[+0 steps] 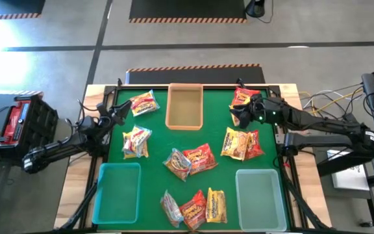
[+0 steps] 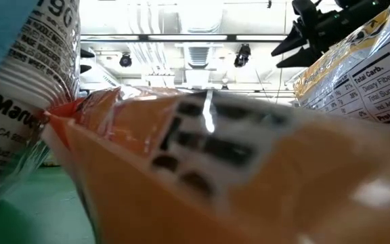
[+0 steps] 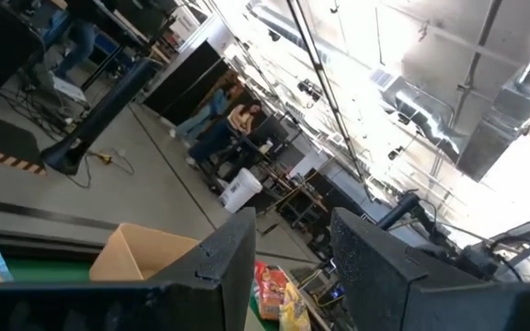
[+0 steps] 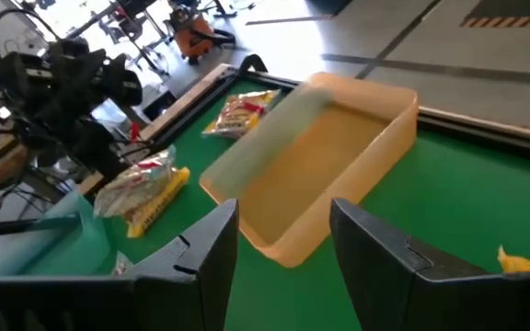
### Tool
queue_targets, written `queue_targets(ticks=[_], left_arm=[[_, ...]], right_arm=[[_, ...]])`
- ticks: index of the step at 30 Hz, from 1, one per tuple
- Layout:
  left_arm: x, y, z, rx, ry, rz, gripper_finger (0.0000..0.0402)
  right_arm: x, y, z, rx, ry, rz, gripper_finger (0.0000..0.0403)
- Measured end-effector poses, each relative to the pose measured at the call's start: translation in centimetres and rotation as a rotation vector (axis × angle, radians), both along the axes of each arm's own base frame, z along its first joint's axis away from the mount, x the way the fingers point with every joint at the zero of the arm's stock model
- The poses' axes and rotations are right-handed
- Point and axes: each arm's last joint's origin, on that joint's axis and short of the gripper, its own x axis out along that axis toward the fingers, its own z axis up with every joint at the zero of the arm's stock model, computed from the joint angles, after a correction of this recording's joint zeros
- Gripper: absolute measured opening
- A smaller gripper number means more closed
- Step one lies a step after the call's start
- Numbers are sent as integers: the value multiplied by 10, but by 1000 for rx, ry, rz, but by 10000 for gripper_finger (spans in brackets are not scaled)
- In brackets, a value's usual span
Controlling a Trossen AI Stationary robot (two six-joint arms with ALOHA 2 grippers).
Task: Sort Maruchan noodles
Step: Put the blue noodle pack into the yellow bin
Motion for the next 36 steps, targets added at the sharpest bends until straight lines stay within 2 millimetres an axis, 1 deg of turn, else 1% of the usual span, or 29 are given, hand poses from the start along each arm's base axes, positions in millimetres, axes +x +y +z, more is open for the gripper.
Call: queue_targets(ticks=[4, 9, 14, 18, 22, 27, 33, 36], left_arm=[[2, 0, -1, -8, 9, -26, 127], [5, 0, -2, -74, -33, -96, 127], [7, 0, -4, -158, -83, -136, 127], [10, 0, -2, -167, -109, -181, 124], [13, 1, 10, -168, -94, -184, 111], [22, 4, 27, -168, 2, -211, 95], [34, 5, 44, -224, 129, -305, 89], [41, 7, 51, -259, 184, -355, 89]], right_arm=[[4, -1, 6, 3, -8, -3, 164], [9, -3, 14, 28, -11, -3, 164], [13, -4, 15, 82, 103, -11, 164], [15, -5, 17, 160, 217, -33, 164], [19, -6, 19, 232, 346, -33, 164], [27, -6, 20, 358, 502, 1, 164], [32, -4, 11, 532, 692, 60, 164], [37, -3, 7, 610, 718, 107, 164]])
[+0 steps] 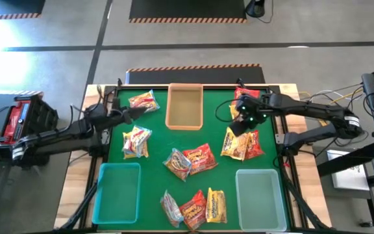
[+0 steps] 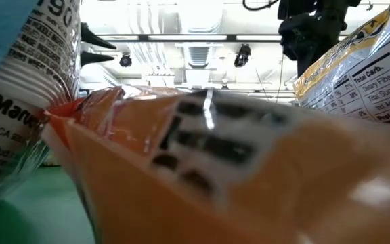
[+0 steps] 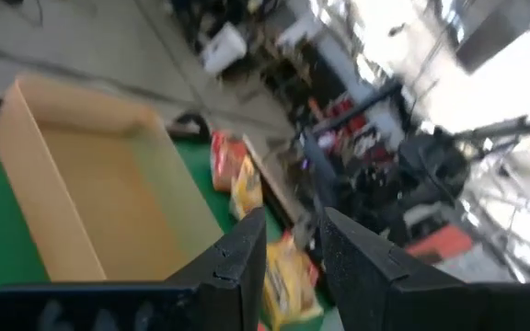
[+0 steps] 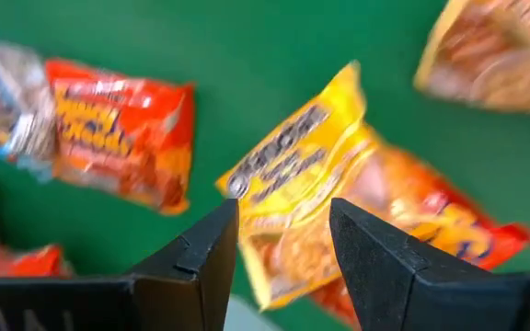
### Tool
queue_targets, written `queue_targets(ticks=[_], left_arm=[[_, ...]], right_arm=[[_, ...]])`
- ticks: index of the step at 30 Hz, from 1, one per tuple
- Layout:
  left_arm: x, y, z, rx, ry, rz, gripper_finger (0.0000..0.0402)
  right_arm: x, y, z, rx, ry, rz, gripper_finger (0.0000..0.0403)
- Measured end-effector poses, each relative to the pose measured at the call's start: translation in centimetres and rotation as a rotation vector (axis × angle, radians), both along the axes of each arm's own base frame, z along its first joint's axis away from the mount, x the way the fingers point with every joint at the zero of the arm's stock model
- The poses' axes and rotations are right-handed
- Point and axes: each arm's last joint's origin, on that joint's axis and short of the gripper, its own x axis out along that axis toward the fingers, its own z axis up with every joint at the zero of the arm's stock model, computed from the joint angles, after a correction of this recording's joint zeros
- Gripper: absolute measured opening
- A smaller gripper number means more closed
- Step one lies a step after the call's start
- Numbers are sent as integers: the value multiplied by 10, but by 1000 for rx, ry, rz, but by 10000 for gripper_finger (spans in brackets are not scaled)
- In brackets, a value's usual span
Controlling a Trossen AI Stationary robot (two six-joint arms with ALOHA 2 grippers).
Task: Sort Maruchan noodles
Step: Put the blue noodle pack into the yellow bin
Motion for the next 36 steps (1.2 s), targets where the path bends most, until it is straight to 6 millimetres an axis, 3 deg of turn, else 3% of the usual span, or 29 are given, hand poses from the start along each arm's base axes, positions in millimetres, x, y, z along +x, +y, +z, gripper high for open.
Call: queue_targets(ticks=[8, 19, 28, 36], left_arm=[[29, 4, 16, 4, 174, -195, 89], [76, 1, 4, -45, 331, -384, 89], [97, -39, -7, -138, 388, -572, 89], [97, -75, -13, -272, 423, -478, 89]], right_arm=[[9, 2, -10, 177, 5, 28, 164], [47, 11, -10, 165, -209, 73, 164], [91, 28, -25, 147, -359, 160, 164], [121, 40, -46, 119, -436, 234, 164]])
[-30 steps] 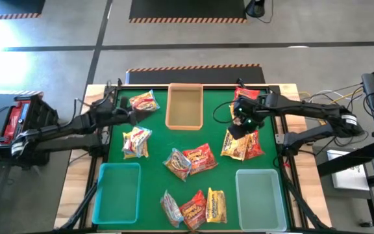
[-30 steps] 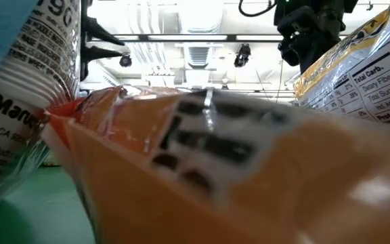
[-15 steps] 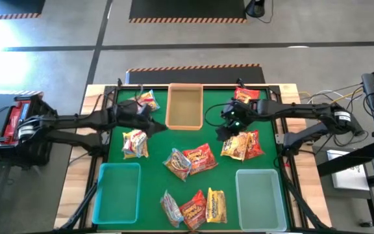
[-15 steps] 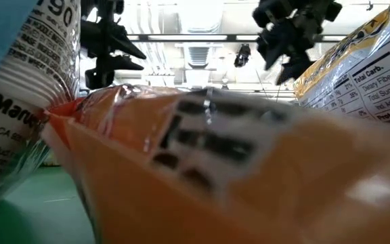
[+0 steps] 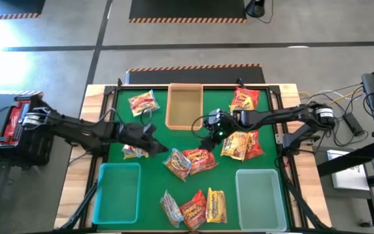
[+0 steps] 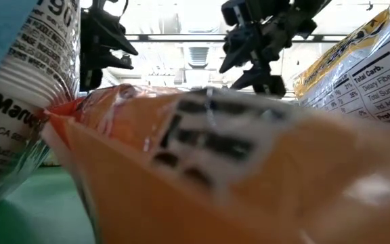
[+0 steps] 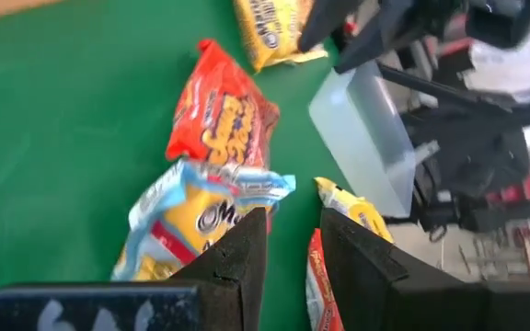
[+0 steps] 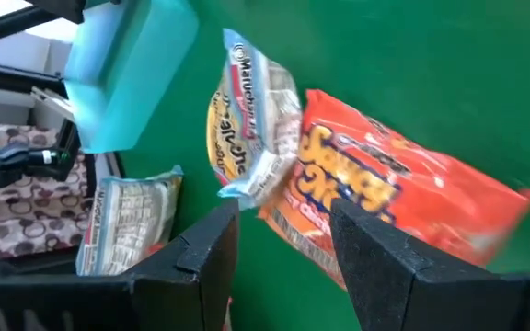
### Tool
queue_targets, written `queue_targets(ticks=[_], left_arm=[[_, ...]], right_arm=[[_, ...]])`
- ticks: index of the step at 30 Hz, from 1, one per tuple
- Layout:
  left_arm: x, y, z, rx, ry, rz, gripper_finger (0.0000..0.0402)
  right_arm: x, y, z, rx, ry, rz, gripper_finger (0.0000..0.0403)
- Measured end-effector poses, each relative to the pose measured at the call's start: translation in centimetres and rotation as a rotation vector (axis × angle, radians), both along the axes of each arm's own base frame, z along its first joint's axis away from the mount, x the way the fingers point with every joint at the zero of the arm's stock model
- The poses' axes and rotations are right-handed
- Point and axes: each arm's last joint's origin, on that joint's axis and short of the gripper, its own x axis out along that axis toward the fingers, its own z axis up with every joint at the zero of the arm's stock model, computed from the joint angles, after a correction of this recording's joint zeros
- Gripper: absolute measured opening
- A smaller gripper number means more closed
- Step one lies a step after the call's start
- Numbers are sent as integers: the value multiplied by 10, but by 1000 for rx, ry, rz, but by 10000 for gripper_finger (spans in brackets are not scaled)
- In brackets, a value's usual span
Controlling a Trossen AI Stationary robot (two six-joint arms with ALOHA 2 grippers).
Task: Sort Maruchan noodles
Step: Put the blue noodle pack into the yellow bin
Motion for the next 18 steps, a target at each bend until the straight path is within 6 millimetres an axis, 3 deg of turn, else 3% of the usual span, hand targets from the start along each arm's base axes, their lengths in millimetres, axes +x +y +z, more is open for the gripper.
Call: queue_targets(ticks=[9, 18], left_arm=[[7, -43, -11, -80, 77, 141, 85], [46, -74, -18, 8, 196, 106, 84]], right_arm=[[23, 26, -23, -44, -5, 40, 164], [50, 42, -17, -153, -35, 70, 164]])
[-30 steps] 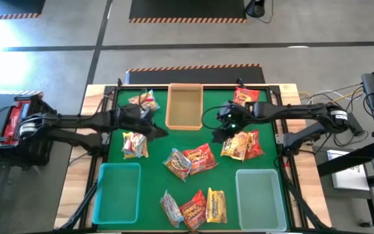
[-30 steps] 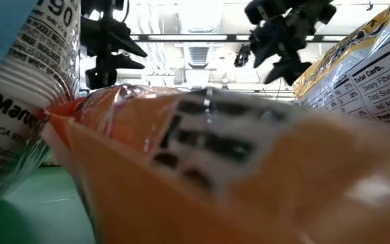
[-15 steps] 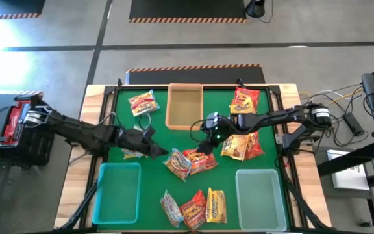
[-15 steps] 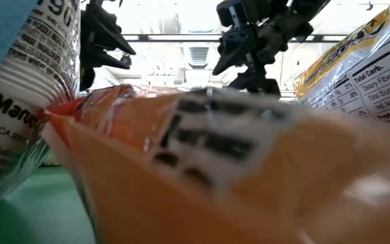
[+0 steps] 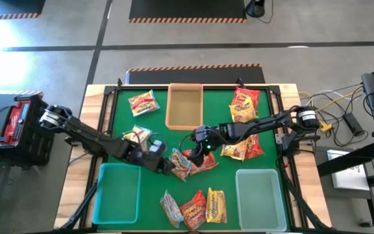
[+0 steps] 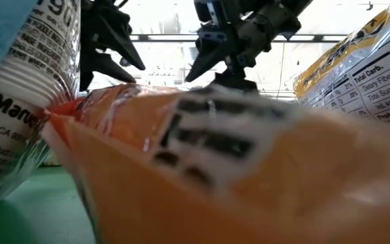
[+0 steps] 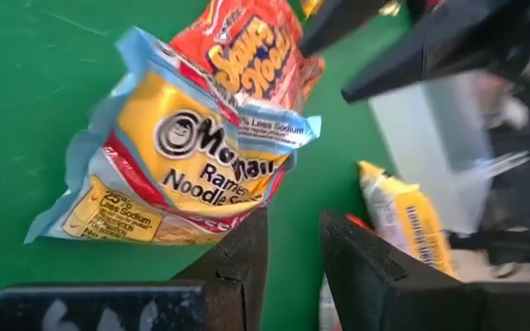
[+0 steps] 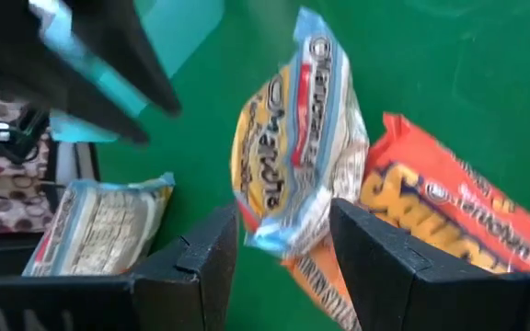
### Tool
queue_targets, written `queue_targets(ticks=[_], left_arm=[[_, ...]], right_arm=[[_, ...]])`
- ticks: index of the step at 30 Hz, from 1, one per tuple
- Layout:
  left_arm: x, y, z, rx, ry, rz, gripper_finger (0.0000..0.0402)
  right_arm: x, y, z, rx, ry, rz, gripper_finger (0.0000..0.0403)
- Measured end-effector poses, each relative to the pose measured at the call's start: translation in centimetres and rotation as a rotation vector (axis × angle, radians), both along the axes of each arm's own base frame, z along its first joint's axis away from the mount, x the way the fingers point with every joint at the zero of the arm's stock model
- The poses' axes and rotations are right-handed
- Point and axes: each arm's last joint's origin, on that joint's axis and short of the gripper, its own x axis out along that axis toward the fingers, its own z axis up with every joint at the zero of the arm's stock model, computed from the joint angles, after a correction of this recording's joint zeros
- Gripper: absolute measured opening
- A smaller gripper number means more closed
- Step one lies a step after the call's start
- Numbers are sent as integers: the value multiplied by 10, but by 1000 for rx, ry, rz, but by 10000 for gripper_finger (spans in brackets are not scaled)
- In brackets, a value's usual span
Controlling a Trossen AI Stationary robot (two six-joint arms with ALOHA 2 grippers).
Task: Sort Maruchan noodles
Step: Put the blue noodle pack into the yellow bin
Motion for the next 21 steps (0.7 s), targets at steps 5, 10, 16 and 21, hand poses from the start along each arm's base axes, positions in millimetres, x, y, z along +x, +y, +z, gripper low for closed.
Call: queue_targets(ticks=[5, 10, 16, 21], left_arm=[[11, -12, -4, 84, 151, -38, 84], [19, -17, -22, 107, 237, -35, 84], [28, -20, -44, 116, 277, -10, 84], [37, -22, -58, 130, 258, 11, 84]], right_arm=[[10, 1, -7, -10, 32, 0, 164], [15, 1, -11, -7, 37, -3, 164], [15, 1, -10, -23, 26, 2, 164], [16, 0, -10, -48, 12, 26, 166]])
